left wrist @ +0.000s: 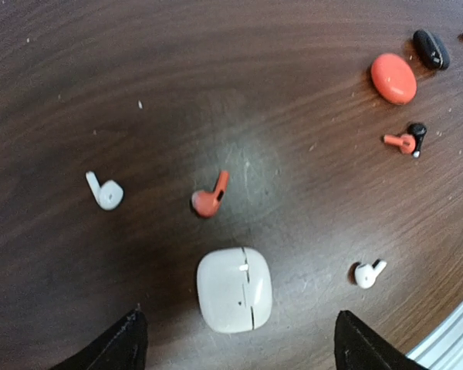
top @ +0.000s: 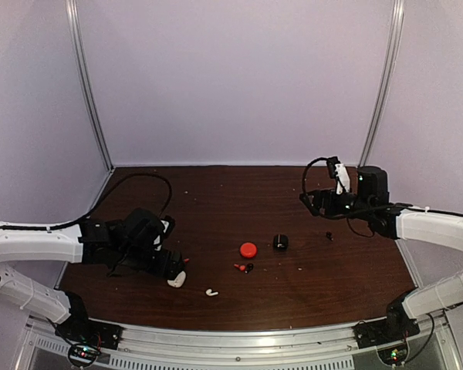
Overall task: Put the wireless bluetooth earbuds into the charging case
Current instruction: Pick up the charging case from the center of the board.
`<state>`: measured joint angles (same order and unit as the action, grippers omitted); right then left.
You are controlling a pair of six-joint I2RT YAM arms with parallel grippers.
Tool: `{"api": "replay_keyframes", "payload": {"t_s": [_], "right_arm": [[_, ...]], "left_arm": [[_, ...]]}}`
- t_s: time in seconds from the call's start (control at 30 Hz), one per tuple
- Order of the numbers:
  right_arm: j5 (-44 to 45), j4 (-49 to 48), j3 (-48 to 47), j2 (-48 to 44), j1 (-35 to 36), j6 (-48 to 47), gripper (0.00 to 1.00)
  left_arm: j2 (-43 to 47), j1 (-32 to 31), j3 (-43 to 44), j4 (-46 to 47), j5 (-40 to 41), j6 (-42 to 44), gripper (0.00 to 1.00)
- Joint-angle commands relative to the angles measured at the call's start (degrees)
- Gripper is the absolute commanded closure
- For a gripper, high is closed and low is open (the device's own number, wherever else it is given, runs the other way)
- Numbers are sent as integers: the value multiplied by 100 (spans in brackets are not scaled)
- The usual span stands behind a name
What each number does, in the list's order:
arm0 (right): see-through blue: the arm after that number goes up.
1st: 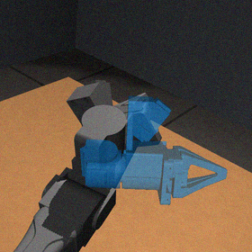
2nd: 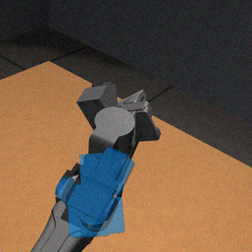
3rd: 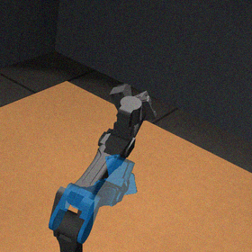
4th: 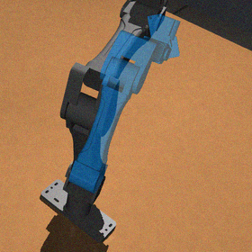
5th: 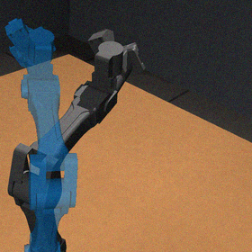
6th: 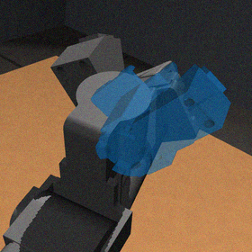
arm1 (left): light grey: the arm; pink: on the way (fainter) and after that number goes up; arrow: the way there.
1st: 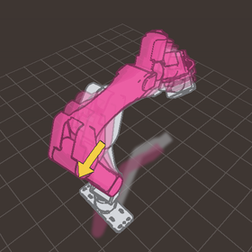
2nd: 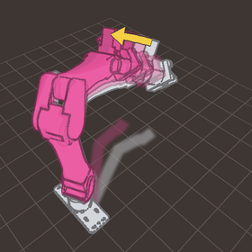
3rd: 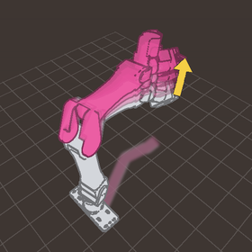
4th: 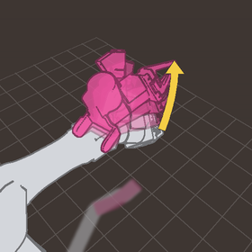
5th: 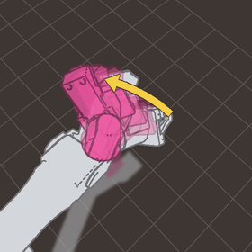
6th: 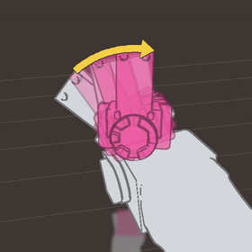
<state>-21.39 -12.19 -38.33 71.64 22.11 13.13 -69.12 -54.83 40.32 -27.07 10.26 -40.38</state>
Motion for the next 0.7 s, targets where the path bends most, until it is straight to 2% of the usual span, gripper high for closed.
{"api": "replay_keyframes", "payload": {"t_s": [0.0, 0.17, 0.67], "right_arm": [[169, -4, -141, -142, 104, -227, 0], [257, -14, -96, -179, 200, -306, 0], [342, -117, -114, -44, 250, -293, 0]], "left_arm": [[50, -176, -268, -331, -40, -582, 16], [-137, -346, -361, -365, 37, -805, 18], [-1087, -579, 46, -273, 320, -578, 20]]}}
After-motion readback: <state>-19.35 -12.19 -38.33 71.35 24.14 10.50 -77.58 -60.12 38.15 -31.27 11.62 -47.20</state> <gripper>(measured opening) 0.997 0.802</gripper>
